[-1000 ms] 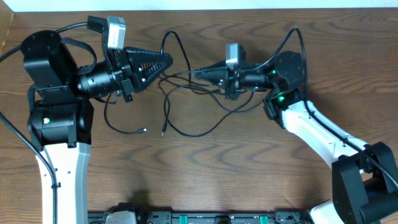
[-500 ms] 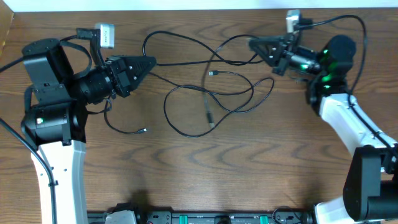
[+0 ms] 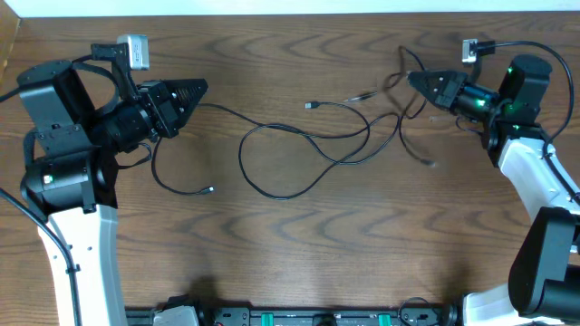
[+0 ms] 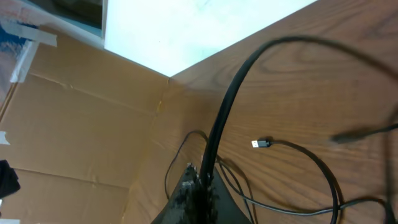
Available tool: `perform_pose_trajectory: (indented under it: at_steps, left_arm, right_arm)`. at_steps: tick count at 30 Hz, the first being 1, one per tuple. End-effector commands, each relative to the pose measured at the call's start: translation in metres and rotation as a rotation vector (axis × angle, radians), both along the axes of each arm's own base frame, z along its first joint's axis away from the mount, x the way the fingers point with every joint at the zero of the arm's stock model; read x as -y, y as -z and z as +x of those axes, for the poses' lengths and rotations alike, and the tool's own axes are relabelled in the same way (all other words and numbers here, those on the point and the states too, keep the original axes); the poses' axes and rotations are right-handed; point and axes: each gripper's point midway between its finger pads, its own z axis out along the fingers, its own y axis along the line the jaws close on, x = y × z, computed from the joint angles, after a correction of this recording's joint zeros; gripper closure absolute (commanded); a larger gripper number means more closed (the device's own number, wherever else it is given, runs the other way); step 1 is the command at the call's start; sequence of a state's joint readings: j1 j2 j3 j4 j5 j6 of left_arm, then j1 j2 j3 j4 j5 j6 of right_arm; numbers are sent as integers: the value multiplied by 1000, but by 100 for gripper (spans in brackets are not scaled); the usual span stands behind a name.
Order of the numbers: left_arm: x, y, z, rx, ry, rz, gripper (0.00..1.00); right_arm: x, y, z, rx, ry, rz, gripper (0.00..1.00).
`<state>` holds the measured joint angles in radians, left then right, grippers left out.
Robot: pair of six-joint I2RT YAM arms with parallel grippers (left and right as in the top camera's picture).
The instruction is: Untangle cables
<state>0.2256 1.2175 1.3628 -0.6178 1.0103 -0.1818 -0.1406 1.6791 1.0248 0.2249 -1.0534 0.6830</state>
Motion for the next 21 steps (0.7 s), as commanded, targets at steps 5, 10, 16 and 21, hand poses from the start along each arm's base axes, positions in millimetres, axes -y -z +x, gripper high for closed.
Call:
perform_pose_trajectory:
  at_steps: [5, 10, 16, 21]
  left_arm:
    - [-1, -1, -1, 14, -4, 17, 92]
    - [1, 5, -4, -16, 5, 15, 92]
    - [8, 16, -2, -57, 32, 13, 92]
    - [16, 23, 1, -78, 59, 10, 92]
  right_arm:
    - [-18, -8, -5, 70, -69, -13, 99]
    - [-41, -47, -16, 266, -208, 24, 99]
    - [-74, -99, -41, 493, -347, 73, 99]
    - [-96, -123, -66, 619, -442, 94, 99]
